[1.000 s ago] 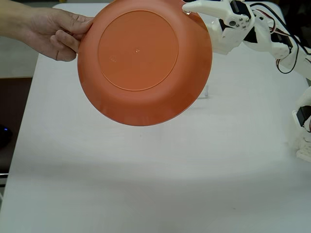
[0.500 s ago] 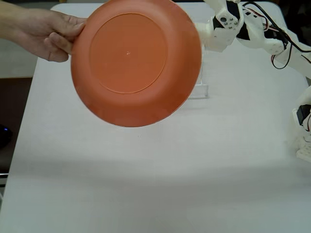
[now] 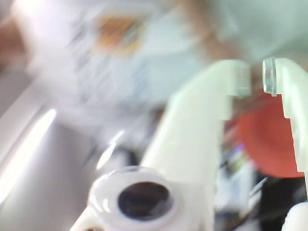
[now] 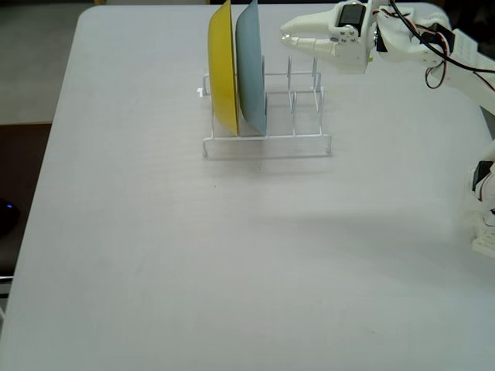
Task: Would you please take all the plates for me?
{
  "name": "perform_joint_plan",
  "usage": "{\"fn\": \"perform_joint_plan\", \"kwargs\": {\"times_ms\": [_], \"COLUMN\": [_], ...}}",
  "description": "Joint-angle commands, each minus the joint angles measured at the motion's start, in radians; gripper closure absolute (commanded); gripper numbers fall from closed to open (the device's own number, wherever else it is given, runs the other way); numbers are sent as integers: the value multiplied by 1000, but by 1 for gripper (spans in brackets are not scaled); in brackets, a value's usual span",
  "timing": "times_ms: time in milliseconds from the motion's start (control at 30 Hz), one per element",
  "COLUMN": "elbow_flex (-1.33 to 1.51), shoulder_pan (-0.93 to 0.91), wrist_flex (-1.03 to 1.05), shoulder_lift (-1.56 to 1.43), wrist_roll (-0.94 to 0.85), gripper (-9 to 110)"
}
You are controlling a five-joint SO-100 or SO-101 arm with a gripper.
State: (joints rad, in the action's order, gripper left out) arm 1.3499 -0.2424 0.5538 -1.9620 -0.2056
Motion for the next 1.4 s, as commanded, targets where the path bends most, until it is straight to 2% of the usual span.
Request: {"fn": "perform_joint_plan", "kwargs": {"times_ms": [0,100,233,400,667,867,1067,1367], "elbow_flex": [-18,-46,-138,-272,-571,-773,-813,-815], "shoulder_pan": [-78,-133,-183,-230,-255,-262,-262,-256], "wrist_flex": [49,114,218,261,261,259,235,354], "shoulder_lift": [-29,34,144,298,540,699,753,680], "wrist_roll": [-37,-72,-146,-284,-477,-512,-491,-506], "gripper": [102,95,79,71,72,74,75,77]}}
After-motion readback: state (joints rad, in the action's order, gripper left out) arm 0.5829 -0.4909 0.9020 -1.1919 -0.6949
